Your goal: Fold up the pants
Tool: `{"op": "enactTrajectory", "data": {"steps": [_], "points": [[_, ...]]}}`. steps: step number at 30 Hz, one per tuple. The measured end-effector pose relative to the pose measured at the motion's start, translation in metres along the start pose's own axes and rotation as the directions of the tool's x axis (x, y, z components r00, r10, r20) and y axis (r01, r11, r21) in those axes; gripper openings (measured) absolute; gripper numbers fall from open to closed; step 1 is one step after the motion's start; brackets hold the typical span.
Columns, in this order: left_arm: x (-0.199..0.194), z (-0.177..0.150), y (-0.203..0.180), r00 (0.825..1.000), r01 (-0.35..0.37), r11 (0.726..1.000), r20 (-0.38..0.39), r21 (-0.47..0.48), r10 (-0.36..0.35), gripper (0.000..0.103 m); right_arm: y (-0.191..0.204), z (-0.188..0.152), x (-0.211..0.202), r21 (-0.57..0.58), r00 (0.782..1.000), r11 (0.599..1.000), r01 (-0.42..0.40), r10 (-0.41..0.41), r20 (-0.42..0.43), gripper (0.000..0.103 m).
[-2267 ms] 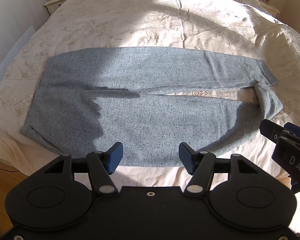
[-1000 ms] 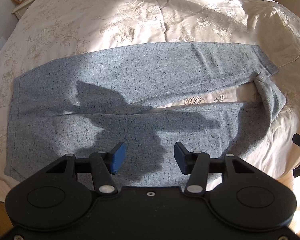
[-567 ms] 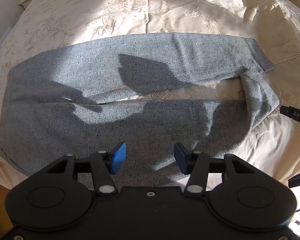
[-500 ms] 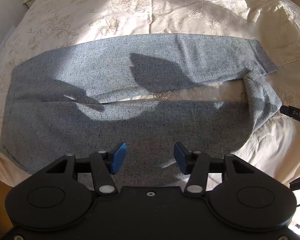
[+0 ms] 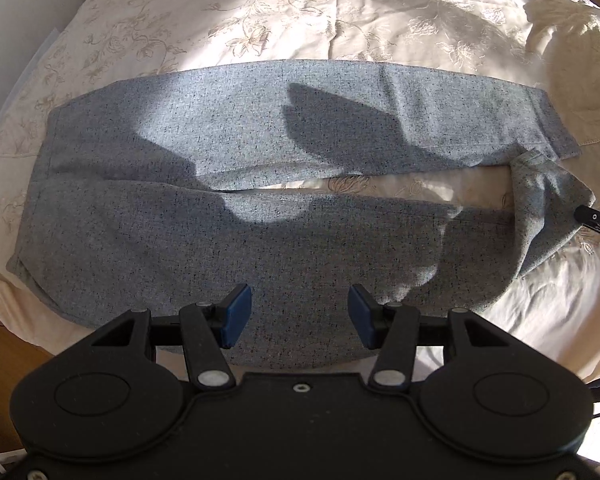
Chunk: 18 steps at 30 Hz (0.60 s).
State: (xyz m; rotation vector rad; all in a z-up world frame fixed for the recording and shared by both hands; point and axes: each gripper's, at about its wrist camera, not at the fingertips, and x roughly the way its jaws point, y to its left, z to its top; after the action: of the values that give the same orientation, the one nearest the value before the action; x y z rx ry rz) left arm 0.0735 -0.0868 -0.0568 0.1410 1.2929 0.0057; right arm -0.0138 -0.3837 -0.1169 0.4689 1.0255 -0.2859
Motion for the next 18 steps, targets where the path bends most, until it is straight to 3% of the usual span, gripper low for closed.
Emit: {"op": "enactTrajectory", "data": {"steps": [4,8,15,18], "points": [[0.0,0.002,-0.009,1.0,0.024,0.999,0.005,0.04,-0.024,0.058,-0.005,-0.008,-0.043,0.031,0.999,0.999,0.02,-0.021,0.042,0.004],[0.0,0.002,-0.017,0.999,0.046,0.996,0.006,0.08,-0.046,0.058,-0.025,-0.028,-0.065,0.102,0.992,0.986,0.129,-0.13,0.004,0.004],[-0.002,-0.001,-0.018,0.998,0.056,0.993,0.008,0.105,-0.057,0.058,-0.059,-0.066,-0.043,0.167,0.963,0.955,0.246,-0.221,-0.152,0.004],[-0.003,-0.002,-0.013,0.999,0.051,0.994,0.01,0.094,-0.052,0.058,-0.059,-0.064,-0.047,0.168,0.963,0.953,0.254,-0.233,-0.135,0.017]]}}
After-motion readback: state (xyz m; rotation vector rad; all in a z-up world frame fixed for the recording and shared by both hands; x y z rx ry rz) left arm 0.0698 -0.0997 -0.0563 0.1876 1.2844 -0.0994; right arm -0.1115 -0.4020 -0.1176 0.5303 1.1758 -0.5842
